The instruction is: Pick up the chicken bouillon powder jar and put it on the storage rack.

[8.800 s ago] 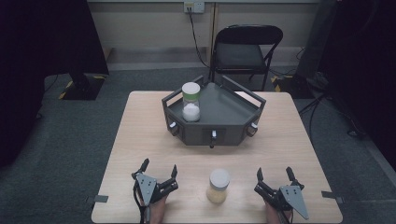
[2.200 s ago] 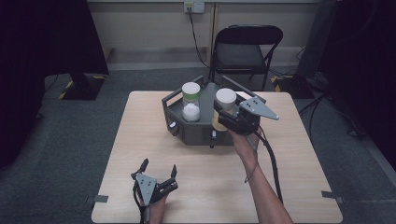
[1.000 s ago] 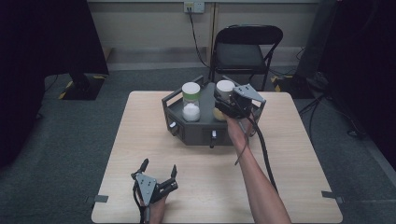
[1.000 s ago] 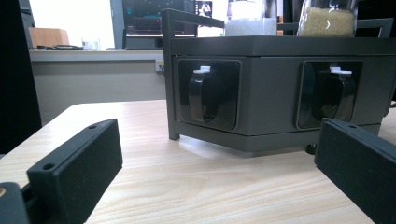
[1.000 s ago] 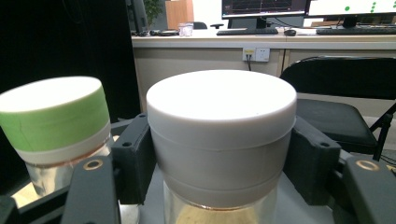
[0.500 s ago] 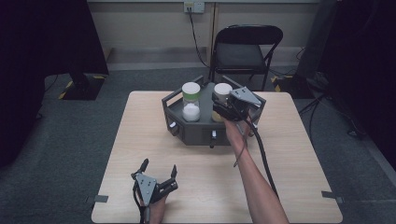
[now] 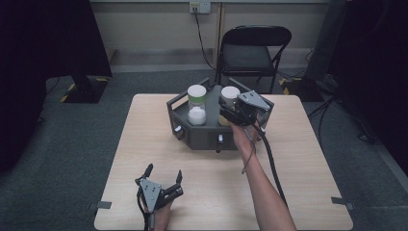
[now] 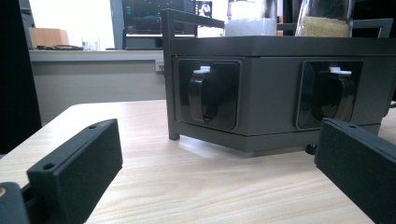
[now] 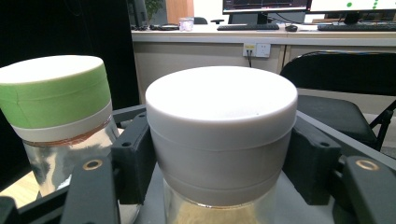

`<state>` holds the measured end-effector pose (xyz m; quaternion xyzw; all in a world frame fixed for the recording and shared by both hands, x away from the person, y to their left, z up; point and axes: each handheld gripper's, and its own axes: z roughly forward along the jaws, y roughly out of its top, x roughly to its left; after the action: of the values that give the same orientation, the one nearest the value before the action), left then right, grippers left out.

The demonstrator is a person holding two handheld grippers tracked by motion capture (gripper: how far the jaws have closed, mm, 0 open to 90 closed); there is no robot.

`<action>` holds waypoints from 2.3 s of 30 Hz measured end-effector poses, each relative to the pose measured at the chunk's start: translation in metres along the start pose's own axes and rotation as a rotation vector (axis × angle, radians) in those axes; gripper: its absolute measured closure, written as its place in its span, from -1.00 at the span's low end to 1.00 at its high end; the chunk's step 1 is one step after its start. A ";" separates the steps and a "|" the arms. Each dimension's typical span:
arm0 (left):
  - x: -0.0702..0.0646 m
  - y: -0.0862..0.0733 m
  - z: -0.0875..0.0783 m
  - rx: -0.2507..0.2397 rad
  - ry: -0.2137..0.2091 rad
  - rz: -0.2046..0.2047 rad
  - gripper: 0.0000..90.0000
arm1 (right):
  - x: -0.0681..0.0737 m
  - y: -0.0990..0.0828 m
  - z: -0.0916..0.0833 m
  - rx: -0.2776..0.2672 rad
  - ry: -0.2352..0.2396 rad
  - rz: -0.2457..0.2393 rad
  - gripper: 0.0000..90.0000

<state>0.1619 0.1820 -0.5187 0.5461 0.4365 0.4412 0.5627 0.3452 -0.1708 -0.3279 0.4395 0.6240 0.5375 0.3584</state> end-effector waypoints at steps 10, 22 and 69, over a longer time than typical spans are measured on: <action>0.000 0.000 0.000 0.000 0.000 0.000 -0.99 | 0.000 -0.001 0.000 -0.004 -0.001 -0.002 -0.26; 0.000 0.000 0.000 0.001 -0.001 0.000 -0.99 | -0.005 -0.005 0.000 -0.022 0.016 -0.008 -0.47; -0.001 0.000 0.000 0.001 0.003 0.000 -0.99 | -0.004 -0.035 -0.032 -0.128 -0.022 -0.035 -1.00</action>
<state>0.1617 0.1814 -0.5186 0.5456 0.4375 0.4419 0.5618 0.3112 -0.1874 -0.3569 0.4104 0.5921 0.5652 0.4020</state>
